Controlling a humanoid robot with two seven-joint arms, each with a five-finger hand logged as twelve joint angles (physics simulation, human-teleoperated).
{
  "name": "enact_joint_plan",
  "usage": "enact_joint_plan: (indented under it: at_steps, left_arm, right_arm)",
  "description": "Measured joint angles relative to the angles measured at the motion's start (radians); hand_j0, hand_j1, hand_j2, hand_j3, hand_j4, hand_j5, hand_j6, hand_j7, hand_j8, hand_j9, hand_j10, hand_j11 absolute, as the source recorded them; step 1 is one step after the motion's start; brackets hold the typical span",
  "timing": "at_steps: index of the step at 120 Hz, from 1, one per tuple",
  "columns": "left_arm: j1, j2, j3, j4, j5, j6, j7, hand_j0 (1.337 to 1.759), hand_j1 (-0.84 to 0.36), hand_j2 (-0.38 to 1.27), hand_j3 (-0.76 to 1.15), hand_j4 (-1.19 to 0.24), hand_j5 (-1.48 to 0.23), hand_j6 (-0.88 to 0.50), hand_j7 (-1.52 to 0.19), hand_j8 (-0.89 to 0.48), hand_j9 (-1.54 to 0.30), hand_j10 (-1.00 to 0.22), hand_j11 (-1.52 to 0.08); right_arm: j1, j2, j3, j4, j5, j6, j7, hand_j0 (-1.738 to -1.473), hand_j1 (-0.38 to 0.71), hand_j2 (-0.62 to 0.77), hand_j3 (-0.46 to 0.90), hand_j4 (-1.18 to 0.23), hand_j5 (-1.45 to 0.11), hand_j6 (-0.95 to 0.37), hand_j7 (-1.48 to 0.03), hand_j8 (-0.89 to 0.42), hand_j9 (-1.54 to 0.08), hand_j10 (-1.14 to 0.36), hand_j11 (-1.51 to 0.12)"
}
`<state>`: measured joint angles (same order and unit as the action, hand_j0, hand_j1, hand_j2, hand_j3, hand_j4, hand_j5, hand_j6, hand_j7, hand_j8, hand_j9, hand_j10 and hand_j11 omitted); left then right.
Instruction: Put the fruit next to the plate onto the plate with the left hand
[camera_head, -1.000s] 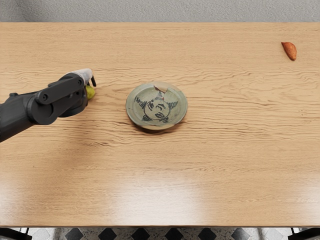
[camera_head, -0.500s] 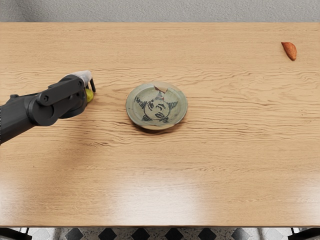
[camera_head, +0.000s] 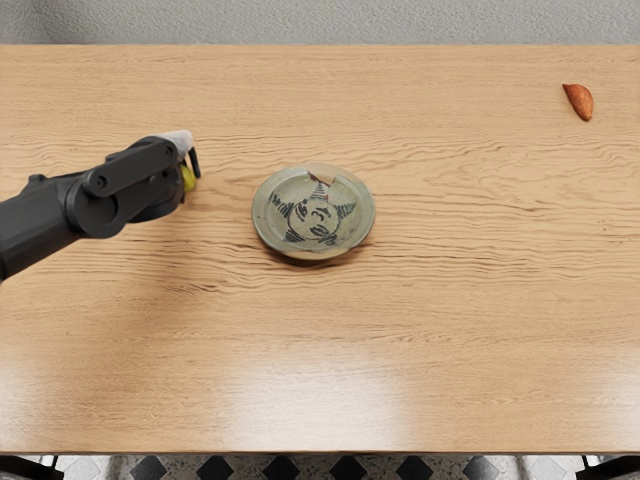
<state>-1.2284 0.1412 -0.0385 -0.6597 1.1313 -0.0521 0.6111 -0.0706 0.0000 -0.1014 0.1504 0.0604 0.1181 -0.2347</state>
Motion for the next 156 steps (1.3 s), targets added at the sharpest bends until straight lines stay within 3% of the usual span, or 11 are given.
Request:
enact_joint_plan:
  at_steps: [34, 69, 96, 130, 142, 156]
  left_arm:
    - [-0.11, 0.015, -0.015, -0.103, -0.097, -0.084, 0.0, 1.649, -0.32, 0.4, 0.02, -0.67, -0.91, -0.5, -0.9, -0.5, -0.9, -0.68, -0.89]
    - [-0.145, -0.075, -0.027, -0.126, -0.182, -0.131, 0.0, 1.656, -0.35, 0.53, 0.01, -0.67, -0.93, -0.52, -0.92, -0.5, -0.89, -0.68, -0.89]
    - [-0.15, -0.135, -0.057, -0.125, -0.203, -0.14, 0.0, 1.655, -0.35, 0.53, 0.0, -0.66, -0.94, -0.51, -0.93, -0.5, -0.9, -0.68, -0.9]
    - [-0.136, -0.141, -0.055, -0.098, -0.204, -0.14, 0.0, 1.656, -0.29, 0.43, 0.0, -0.68, -0.91, -0.54, -0.91, -0.53, -0.9, -0.69, -0.9]
    - [-0.117, -0.141, -0.051, -0.093, -0.204, -0.141, 0.0, 1.656, -0.3, 0.47, 0.0, -0.68, -0.91, -0.55, -0.9, -0.53, -0.9, -0.68, -0.9]
    - [-0.117, -0.141, -0.054, -0.089, -0.203, -0.137, 0.0, 1.657, -0.21, 0.34, 0.0, -0.55, -0.73, -0.47, -0.73, -0.46, -0.72, -0.55, -0.72]
  right_arm:
    - [0.0, 0.0, 0.0, 0.0, 0.0, 0.0, 0.0, -1.658, -0.35, 0.0, 0.0, 0.0, 0.0, 0.0, 0.0, 0.0, 0.0, 0.0, 0.0]
    - [0.0, 0.0, 0.0, -0.002, 0.001, 0.0, 0.0, -1.658, -0.35, 0.0, 0.0, 0.0, 0.0, 0.0, 0.0, 0.0, 0.0, 0.0, 0.0]
    - [0.0, 0.0, 0.0, -0.003, 0.001, 0.0, 0.0, -1.658, -0.35, 0.0, 0.0, 0.0, 0.0, 0.0, 0.0, 0.0, 0.0, 0.0, 0.0]
    - [0.0, 0.0, 0.0, -0.003, 0.0, 0.0, 0.0, -1.658, -0.35, 0.0, 0.0, 0.0, 0.0, 0.0, 0.0, 0.0, 0.0, 0.0, 0.0]
    - [0.0, 0.0, 0.0, -0.003, 0.0, 0.0, 0.0, -1.658, -0.35, 0.0, 0.0, 0.0, 0.0, 0.0, 0.0, 0.0, 0.0, 0.0, 0.0]
    - [0.0, 0.0, 0.0, -0.003, 0.0, 0.0, 0.0, -1.658, -0.35, 0.0, 0.0, 0.0, 0.0, 0.0, 0.0, 0.0, 0.0, 0.0, 0.0]
